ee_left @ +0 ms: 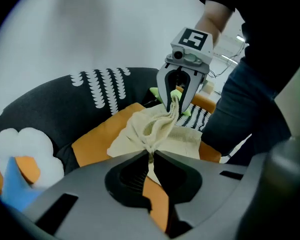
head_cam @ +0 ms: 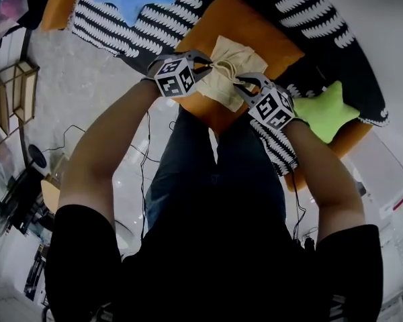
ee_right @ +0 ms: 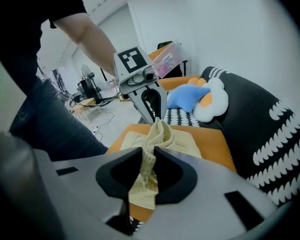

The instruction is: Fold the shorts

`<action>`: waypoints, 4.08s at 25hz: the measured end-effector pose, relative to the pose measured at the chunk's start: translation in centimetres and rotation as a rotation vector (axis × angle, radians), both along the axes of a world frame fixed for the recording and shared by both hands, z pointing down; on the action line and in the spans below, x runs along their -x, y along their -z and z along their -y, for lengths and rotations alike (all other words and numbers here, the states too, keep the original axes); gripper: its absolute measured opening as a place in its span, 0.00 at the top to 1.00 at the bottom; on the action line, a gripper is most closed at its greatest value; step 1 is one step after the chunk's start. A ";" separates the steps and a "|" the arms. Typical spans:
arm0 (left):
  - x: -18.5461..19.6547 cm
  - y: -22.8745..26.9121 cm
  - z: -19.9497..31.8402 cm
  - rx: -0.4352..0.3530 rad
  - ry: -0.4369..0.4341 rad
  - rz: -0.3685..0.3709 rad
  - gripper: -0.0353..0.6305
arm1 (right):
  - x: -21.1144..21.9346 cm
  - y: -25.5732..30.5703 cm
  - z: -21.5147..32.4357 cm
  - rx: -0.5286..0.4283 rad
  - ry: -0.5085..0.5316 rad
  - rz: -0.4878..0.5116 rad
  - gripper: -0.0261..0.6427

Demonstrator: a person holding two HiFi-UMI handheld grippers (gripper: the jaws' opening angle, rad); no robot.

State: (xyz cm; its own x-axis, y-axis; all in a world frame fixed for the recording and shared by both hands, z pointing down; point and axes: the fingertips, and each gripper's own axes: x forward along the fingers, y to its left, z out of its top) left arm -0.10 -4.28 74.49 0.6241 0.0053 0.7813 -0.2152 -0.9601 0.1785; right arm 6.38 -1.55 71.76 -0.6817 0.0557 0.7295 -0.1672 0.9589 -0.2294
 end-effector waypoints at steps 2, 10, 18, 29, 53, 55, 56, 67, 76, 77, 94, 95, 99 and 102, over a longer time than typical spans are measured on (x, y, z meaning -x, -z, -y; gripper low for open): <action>0.1 -0.5 -1.1 -0.031 -0.035 0.020 0.88 | 0.3 -0.6 -1.4 -0.010 0.033 -0.016 0.85; 1.2 -1.8 -5.5 -0.131 -0.132 0.070 0.88 | 1.3 -3.6 -6.0 -0.082 0.164 -0.089 0.85; 1.9 -3.9 -8.8 -0.079 -0.102 0.088 0.88 | 2.2 -6.2 -9.9 -0.123 0.281 -0.153 0.85; 4.1 -5.9 -10.4 0.067 0.018 0.133 0.76 | 2.2 -9.1 -12.2 0.003 0.209 -0.231 0.74; 5.9 7.6 -8.1 0.085 0.282 0.063 0.72 | -0.3 7.5 -5.9 0.225 -0.227 0.016 0.59; 5.9 9.5 -7.6 0.073 0.304 0.058 0.71 | -0.8 9.3 -4.7 0.196 -0.257 0.027 0.60; 6.0 10.3 -7.3 0.073 0.319 0.056 0.72 | -1.1 10.0 -4.0 0.179 -0.270 0.030 0.60; 2.8 21.4 -5.6 0.045 0.427 -0.081 0.71 | -3.8 19.8 -0.9 0.097 -0.403 0.117 0.61; 2.0 28.1 -5.5 -0.052 0.486 -0.111 0.71 | -8.3 26.6 0.8 0.002 -0.437 0.166 0.62; 1.9 28.9 -5.5 -0.061 0.502 -0.123 0.71 | -8.8 27.1 0.9 -0.008 -0.443 0.167 0.62; -0.1 35.0 -6.9 -0.195 0.652 -0.177 0.70 | -16.1 32.3 1.0 -0.090 -0.563 0.232 0.66; -0.2 35.2 -6.9 -0.201 0.661 -0.180 0.70 | -16.4 32.4 1.1 -0.093 -0.568 0.236 0.66; -0.2 36.0 -6.8 -0.221 0.699 -0.189 0.68 | -17.1 33.3 1.2 -0.095 -0.587 0.252 0.68; 0.1 36.2 -6.9 -0.231 0.731 -0.202 0.66 | -17.1 33.7 1.0 -0.105 -0.584 0.257 0.69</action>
State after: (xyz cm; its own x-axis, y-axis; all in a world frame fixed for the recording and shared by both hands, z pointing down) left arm -0.16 2.58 38.30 0.5367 -0.6087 0.5843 -0.7901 -0.6056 0.0948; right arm 23.46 -2.58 38.02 -0.7319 -0.4398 0.5204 -0.6201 0.7464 -0.2414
